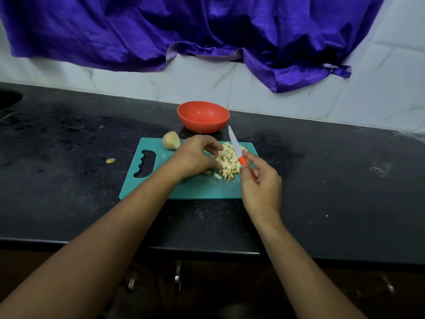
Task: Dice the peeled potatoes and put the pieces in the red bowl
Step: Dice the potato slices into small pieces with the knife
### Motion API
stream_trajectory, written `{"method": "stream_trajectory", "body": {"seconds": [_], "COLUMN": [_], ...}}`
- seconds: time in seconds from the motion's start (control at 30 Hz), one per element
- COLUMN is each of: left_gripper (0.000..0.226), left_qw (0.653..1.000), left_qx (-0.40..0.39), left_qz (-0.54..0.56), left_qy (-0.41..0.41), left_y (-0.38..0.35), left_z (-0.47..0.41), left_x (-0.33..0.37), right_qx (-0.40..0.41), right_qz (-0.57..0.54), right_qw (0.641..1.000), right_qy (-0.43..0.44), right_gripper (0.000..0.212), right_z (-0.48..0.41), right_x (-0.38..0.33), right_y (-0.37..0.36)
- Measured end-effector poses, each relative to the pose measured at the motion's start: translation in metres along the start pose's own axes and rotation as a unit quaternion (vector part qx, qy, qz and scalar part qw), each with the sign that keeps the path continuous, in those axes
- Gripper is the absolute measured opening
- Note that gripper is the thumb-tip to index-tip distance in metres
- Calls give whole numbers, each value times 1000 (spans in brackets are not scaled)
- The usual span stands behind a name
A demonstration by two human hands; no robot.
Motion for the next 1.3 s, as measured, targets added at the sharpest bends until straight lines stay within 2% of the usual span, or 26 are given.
{"method": "stream_trajectory", "body": {"seconds": [0.1, 0.23, 0.33, 0.53, 0.8, 1.0, 1.17, 1.3], "left_gripper": [30, 23, 25, 58, 51, 58, 60, 52], "left_qw": [997, 975, 957, 959, 955, 952, 981, 984], "left_qx": [70, 201, 235, 115, 115, 141, 54, 47], "left_qz": [-16, -80, -164, -257, -273, -271, -181, -157], "left_qy": [-22, -57, -47, -9, -16, -30, -54, -66], "left_y": [22, 60, 77, 73, 74, 63, 39, 40], "left_z": [7, 11, 7, -11, -2, 3, 0, 13], "left_x": [-10, -24, -35, -56, -57, -44, -32, -32], "right_qx": [-4, -9, -10, -10, -14, -19, -20, -20], "right_qz": [9, 12, 18, 36, 56, 61, 62, 63], "right_qw": [1000, 1000, 1000, 999, 998, 998, 998, 998], "right_qy": [-3, -7, -8, -8, -2, -3, -4, 2], "right_gripper": [37, 36, 37, 38, 37, 38, 37, 37], "right_z": [0, 1, 1, 2, 2, 3, 4, 4], "right_x": [1, -1, -2, -3, -3, -5, -7, -6], "right_y": [0, -1, -1, 0, 0, 0, 0, 0]}}
Point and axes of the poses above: each hand's wrist, its own z-axis away from the middle knuckle, its own y-axis out of the back of the hand, x = y × z, the point moved 1 cm from there along -z, towards the middle knuckle, and after that the axes turned 4 degrees about -x, right-handed, at the moved point
